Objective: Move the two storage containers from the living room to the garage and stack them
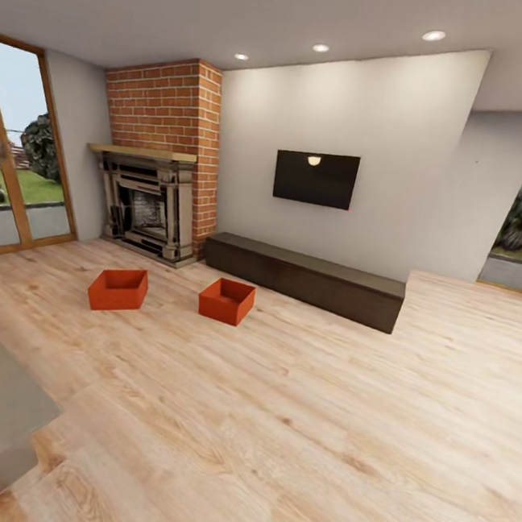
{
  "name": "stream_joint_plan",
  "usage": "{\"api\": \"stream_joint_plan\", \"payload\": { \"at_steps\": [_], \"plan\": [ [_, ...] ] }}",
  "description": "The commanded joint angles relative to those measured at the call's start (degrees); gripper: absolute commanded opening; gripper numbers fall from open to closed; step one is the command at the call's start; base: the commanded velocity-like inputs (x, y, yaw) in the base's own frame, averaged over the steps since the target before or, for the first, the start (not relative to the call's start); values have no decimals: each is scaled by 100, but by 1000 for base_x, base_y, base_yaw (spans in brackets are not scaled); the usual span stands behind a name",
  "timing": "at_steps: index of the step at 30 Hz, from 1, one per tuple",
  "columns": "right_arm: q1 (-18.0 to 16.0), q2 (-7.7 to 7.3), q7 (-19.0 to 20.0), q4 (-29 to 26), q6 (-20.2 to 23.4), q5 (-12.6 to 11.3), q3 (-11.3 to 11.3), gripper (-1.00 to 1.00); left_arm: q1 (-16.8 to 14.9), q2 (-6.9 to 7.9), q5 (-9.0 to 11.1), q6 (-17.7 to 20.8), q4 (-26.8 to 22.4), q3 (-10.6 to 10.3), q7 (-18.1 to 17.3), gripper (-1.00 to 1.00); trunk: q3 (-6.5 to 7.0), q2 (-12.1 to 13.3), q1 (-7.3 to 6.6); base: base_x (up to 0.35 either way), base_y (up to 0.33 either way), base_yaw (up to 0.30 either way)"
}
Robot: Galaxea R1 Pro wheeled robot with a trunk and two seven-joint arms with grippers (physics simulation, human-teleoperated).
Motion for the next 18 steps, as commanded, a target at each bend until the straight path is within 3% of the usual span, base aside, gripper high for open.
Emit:
{"api": "stream_joint_plan", "payload": {
  "at_steps": [1,13,18],
  "plan": [
    [-8,1,2,18,-33,-10,27,100,-2,-2,18,-16,1,15,7,100,-6,-3,3,315,-101,0],
    [-8,10,2,18,-46,-42,19,100,-2,5,18,-16,9,15,7,100,-6,-3,3,318,-44,6],
    [-8,9,2,18,-49,-52,19,100,-2,5,18,-16,10,15,7,100,-6,-3,3,322,-1,199]
  ]
}}
